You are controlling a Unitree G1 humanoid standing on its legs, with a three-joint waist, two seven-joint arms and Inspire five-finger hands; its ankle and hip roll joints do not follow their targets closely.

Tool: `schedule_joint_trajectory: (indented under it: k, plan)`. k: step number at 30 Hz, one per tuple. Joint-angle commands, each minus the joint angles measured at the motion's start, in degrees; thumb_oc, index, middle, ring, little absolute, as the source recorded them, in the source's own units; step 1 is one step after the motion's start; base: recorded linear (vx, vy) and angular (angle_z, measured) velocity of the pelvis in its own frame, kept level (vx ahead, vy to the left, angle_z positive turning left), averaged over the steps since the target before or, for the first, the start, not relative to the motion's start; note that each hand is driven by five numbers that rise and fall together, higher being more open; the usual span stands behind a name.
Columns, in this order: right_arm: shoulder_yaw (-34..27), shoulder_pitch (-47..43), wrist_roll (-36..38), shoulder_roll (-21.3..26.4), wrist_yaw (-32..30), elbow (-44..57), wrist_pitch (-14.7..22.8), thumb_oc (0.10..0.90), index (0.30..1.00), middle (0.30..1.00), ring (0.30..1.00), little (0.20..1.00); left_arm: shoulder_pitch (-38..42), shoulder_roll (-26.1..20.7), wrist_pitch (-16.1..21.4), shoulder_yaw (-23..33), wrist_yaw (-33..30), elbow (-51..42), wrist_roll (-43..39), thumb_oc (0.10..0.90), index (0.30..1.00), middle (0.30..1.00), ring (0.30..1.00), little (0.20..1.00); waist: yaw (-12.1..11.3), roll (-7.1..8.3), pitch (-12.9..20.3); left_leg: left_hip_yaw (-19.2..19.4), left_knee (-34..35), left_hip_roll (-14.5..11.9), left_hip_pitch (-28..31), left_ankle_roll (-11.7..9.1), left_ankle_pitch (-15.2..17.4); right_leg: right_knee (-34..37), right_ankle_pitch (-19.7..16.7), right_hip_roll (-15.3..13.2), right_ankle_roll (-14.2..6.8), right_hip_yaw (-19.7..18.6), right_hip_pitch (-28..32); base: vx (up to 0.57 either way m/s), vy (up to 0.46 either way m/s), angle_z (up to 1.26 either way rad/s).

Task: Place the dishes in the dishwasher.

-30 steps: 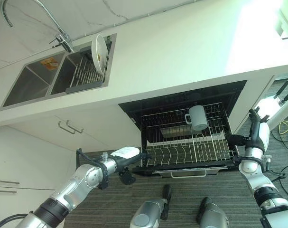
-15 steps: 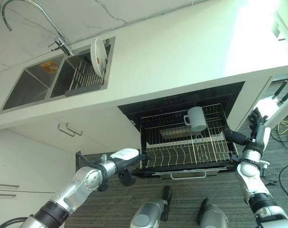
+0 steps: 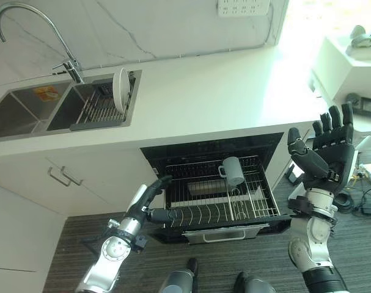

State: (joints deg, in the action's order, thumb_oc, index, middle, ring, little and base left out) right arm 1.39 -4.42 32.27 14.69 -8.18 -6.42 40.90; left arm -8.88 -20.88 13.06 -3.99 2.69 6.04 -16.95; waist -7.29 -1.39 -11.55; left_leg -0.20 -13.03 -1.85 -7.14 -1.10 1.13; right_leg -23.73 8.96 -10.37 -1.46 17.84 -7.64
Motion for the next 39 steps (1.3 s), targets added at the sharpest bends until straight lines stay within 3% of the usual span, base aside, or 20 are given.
schedule_joint_trajectory:
  k: [1, 4, 7, 9, 11, 13, 16, 18, 20, 21, 23, 24, 26, 28, 30, 33, 36, 39]
  plan:
    - [-3.6, -3.5, 1.3, 3.0, 6.5, 4.6, 1.6, 0.8, 0.9, 0.9, 0.9, 0.9, 2.4, -4.0, 12.5, 5.8, 1.8, -6.9, -13.4, 0.8, 0.9, 0.9, 0.9, 0.9, -1.0, -1.56, 2.3, 1.0, -4.2, 1.3, 1.1, 2.8, 12.0, 6.5, 4.0, -0.2, -5.5, -2.2, 8.5, -0.17, 0.167, 0.0]
    - [-5.2, -2.2, 3.7, 2.6, 11.3, 6.4, -1.7, 0.8, 0.9, 0.9, 0.9, 0.9, 1.7, -1.7, 13.1, 11.1, 5.1, -7.1, -21.0, 0.8, 0.9, 0.9, 0.9, 0.9, -1.2, -0.48, 3.7, 1.7, -4.2, 2.6, 1.1, 4.2, 13.2, 6.5, 1.7, -1.7, -7.3, -2.6, 8.3, -0.15, 0.156, 0.03]
    - [-5.0, -2.0, 3.8, 2.2, 12.3, 6.0, -4.0, 0.8, 0.9, 0.9, 0.9, 0.9, 2.3, -1.9, 12.9, 12.9, 4.2, -5.7, -20.3, 0.8, 0.9, 0.9, 0.9, 0.9, -1.0, -0.54, 4.4, 1.6, -4.2, 3.6, 0.9, 5.2, 13.7, 6.5, -1.2, -2.5, -8.7, -3.4, 8.2, -0.09, 0.113, 0.02]
    - [-4.5, -2.0, 4.4, 1.9, 13.4, 5.6, -5.4, 0.8, 0.9, 0.9, 0.9, 0.9, 2.6, -2.2, 12.0, 13.6, 3.2, -4.5, -20.2, 0.8, 0.9, 0.9, 0.9, 0.9, -0.8, -0.82, 4.6, 1.4, -4.2, 4.0, 0.9, 5.7, 13.9, 6.5, -2.6, -1.5, -9.0, -3.3, 8.2, -0.04, 0.075, 0.02]
    - [-4.2, -2.0, 4.5, 1.7, 14.4, 5.2, -6.0, 0.8, 0.9, 0.9, 0.9, 0.9, 2.7, -2.1, 11.5, 14.3, 2.3, -3.4, -19.9, 0.8, 0.9, 0.9, 0.9, 0.9, -0.8, -1.04, 4.8, 1.6, -4.2, 4.0, 0.8, 5.9, 13.8, 6.5, -2.6, -0.1, -8.7, -2.8, 8.3, -0.02, 0.04, -0.02]
    - [-3.9, -1.4, 5.0, 2.7, 14.6, 5.3, -6.5, 0.8, 0.9, 0.9, 0.9, 0.9, 2.7, -2.3, 10.5, 14.6, 1.3, -1.2, -19.7, 0.8, 0.9, 0.9, 0.9, 0.9, 0.1, -0.62, 4.9, 1.4, -4.2, 5.3, 0.8, 5.9, 14.0, 6.5, 0.0, 5.6, -6.4, -4.4, 7.8, 0.02, 0.02, -0.06]
    - [-4.6, -1.2, 6.6, 4.0, 15.3, 5.0, -6.6, 0.8, 0.9, 0.9, 0.9, 0.9, 1.5, -2.3, 10.4, 15.3, 0.3, 1.5, -16.4, 0.8, 0.9, 0.9, 0.9, 0.9, 0.7, -0.59, 4.8, 0.6, -4.2, 6.1, 0.8, 5.5, 13.8, 6.5, -0.1, 7.9, -5.3, -5.6, 6.1, 0.06, 0.009, 0.1]
    - [-6.0, -0.2, 8.3, 5.4, 16.0, 4.8, -6.5, 0.8, 0.9, 0.9, 0.9, 0.9, 1.0, -2.6, 10.3, 15.7, 0.5, 4.1, -15.1, 0.8, 0.9, 0.9, 0.9, 0.9, 1.7, -0.63, 4.8, -0.3, -4.2, 6.5, 0.9, 5.2, 13.4, 6.5, 3.0, 9.6, -3.8, -7.9, 5.5, 0.1, -0.02, 0.03]
    - [-7.1, 0.2, 10.7, 6.3, 17.8, 3.9, -7.2, 0.8, 0.9, 0.9, 0.9, 0.9, 0.6, -2.2, 10.4, 16.4, 1.0, 6.3, -15.2, 0.8, 0.9, 0.9, 0.9, 0.9, 1.8, -0.35, 4.8, 0.7, -4.2, 6.2, 1.8, 4.7, 13.1, 6.5, 3.9, 8.9, -3.3, -7.2, 5.2, 0.11, -0.017, 0.14]
    - [-7.7, 0.6, 12.0, 7.7, 19.4, 3.1, -6.5, 0.8, 0.9, 0.9, 0.9, 0.9, 0.2, -2.1, 11.1, 16.4, 2.2, 8.3, -15.8, 0.8, 0.9, 0.9, 0.9, 0.9, 2.4, 0.55, 4.6, 2.8, -4.2, 6.1, 3.4, 4.4, 12.4, 6.5, 4.4, 8.1, -2.8, -7.9, 4.6, 0.14, -0.004, 0.1]
    - [-8.6, 1.3, 12.1, 8.7, 19.6, 2.9, -5.5, 0.8, 0.9, 0.9, 0.9, 0.9, 0.0, -1.6, 10.5, 15.8, 2.1, 8.6, -15.5, 0.8, 0.9, 0.9, 0.9, 0.9, 1.8, 2.64, 2.9, 3.8, -4.2, 7.4, 4.5, 3.4, 7.7, 6.5, 4.2, 6.2, -2.0, -8.8, 5.4, 0.09, 0.016, -0.07]
    - [-9.0, 1.3, 13.2, 9.1, 19.4, 2.5, -5.5, 0.8, 0.9, 0.9, 0.9, 0.9, 0.1, -1.3, 10.0, 15.6, 2.0, 9.3, -14.8, 0.8, 0.9, 0.9, 0.9, 0.9, 1.7, 2.99, 1.6, 2.8, -8.2, 7.5, 2.4, 2.8, 5.6, 6.5, 3.8, 6.2, -1.4, -9.7, 5.7, -0.01, 0.128, -0.06]
    - [-9.6, 0.4, 14.8, 8.8, 20.7, 1.2, -5.1, 0.8, 0.9, 0.9, 0.9, 0.9, 0.2, -0.9, 8.8, 15.2, 2.9, 12.9, -15.8, 0.8, 0.9, 0.9, 0.9, 0.9, 1.8, 2.54, 0.7, 1.3, -9.0, 6.0, 0.5, 2.4, 4.2, 6.5, 3.7, 7.0, -1.1, -11.0, 5.9, -0.01, 0.206, 0.08]
    - [-9.5, -0.9, 12.8, 8.4, 21.1, 0.9, -4.9, 0.8, 0.9, 0.9, 0.9, 0.9, 0.0, 0.0, 8.8, 14.7, 4.7, 18.0, -17.6, 0.8, 0.9, 0.9, 0.9, 0.9, 1.8, 2.06, 0.8, 1.1, -4.2, 3.5, 1.2, 1.4, 2.2, 6.5, 4.4, 7.1, -1.3, -11.4, 6.0, 0.03, 0.302, 0.07]
    - [-8.9, -2.1, 10.2, 8.9, 18.7, 1.9, -5.4, 0.8, 0.9, 0.9, 0.9, 0.9, -0.1, 1.6, 8.7, 13.8, 6.1, 24.2, -18.6, 0.8, 0.9, 0.9, 0.9, 0.9, 2.0, 0.23, 1.1, -2.2, -4.2, -0.9, -2.1, -0.6, 2.5, 6.5, 5.6, 7.6, -1.7, -11.8, 6.7, 0.03, 0.502, -0.08]
    - [-9.3, -2.7, 9.8, 10.6, 16.2, 3.0, -5.2, 0.8, 0.9, 0.9, 0.9, 0.9, 0.7, 3.3, 8.2, 12.4, 6.7, 32.0, -18.5, 0.8, 0.9, 0.9, 0.9, 0.9, 2.8, -0.78, 1.7, -5.8, -4.2, -4.0, -3.5, -2.2, 3.7, 6.5, 6.4, 6.1, -2.5, -12.2, 7.4, -0.01, 0.533, -0.13]
    - [-10.8, -2.0, 9.7, 11.9, 13.1, 3.4, -4.9, 0.8, 0.9, 0.9, 0.9, 0.9, 2.5, 4.4, 5.6, 10.1, 8.0, 39.4, -16.7, 0.8, 0.9, 0.9, 0.9, 0.9, 4.3, -1.26, 2.8, -3.6, -4.2, -4.0, -2.7, -2.1, 8.0, 6.5, 5.5, 3.0, -4.4, -10.3, 7.8, -0.06, 0.474, -0.37]
    - [-11.4, -1.6, 9.5, 11.4, 10.4, 3.6, -3.9, 0.8, 0.9, 0.9, 0.9, 0.9, 4.4, 4.6, 3.0, 7.2, 10.1, 45.0, -12.0, 0.8, 0.9, 0.9, 0.9, 0.9, 4.8, -1.18, 3.0, -4.4, -4.2, -1.5, -1.4, -0.7, 10.1, 6.5, 3.1, 0.3, -6.8, -9.9, 6.6, -0.1, 0.337, 0.14]
